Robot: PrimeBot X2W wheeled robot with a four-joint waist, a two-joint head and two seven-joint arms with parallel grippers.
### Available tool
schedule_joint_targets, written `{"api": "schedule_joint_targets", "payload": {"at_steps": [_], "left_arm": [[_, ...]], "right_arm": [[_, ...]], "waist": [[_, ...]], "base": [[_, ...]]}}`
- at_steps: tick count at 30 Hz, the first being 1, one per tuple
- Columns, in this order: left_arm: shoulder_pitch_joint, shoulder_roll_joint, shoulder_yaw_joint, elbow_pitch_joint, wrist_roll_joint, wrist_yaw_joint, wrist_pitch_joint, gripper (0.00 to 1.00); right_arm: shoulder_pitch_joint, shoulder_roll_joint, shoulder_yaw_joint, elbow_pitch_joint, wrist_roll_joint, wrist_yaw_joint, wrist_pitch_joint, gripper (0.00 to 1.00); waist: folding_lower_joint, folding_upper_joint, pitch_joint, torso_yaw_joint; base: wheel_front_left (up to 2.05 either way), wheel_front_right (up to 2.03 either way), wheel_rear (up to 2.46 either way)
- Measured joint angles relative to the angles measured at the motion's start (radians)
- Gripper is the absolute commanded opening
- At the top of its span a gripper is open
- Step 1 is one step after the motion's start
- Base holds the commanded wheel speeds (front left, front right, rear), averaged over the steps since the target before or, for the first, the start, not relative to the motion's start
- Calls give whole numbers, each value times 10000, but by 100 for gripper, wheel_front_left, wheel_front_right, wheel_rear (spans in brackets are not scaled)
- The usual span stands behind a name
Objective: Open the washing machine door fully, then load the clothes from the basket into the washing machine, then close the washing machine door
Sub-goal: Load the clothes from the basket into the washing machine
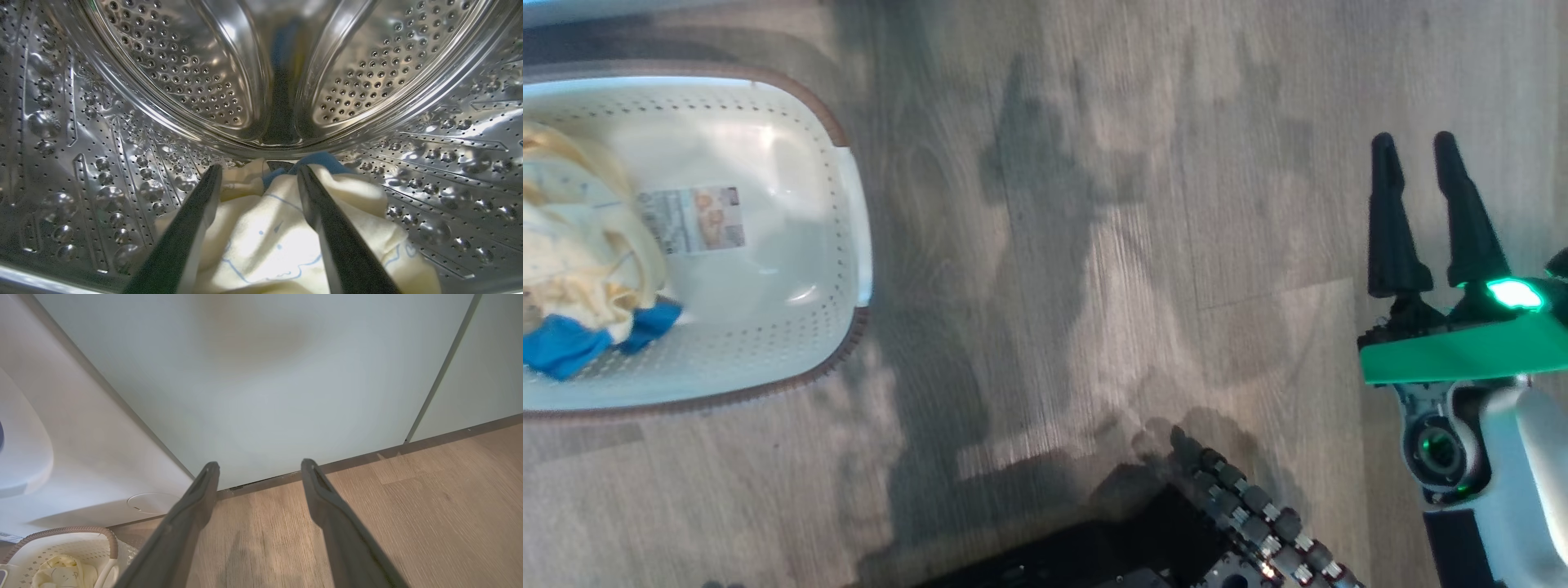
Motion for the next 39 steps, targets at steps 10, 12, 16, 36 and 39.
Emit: {"api": "schedule_joint_targets", "payload": {"at_steps": [10,12,16,36,39], "left_arm": [[1072,-502,19,-4,-458,-161,-299,100],[1349,-577,29,-171,-585,-150,-397,100],[1970,-771,65,-671,-842,-146,-541,100],[7593,-757,370,-6397,-1806,1453,-673,100],[8835,-640,383,-7532,-1806,1921,-700,100]], "right_arm": [[35,-2,-504,58,-412,0,0,100],[52,-2,-606,86,-510,0,0,100],[167,-6,-819,142,-658,0,0,100],[996,-8,-1507,265,-1260,0,0,100],[1202,-8,-1597,259,-1425,0,2,100]], "waist": [[0,0,-645,625],[0,0,-816,752],[0,0,-1160,1010],[-2,0,-2833,1957],[-2,0,-3088,2088]], "base": [[0,0,0],[0,0,0],[0,0,0],[0,0,0],[0,0,0]]}}
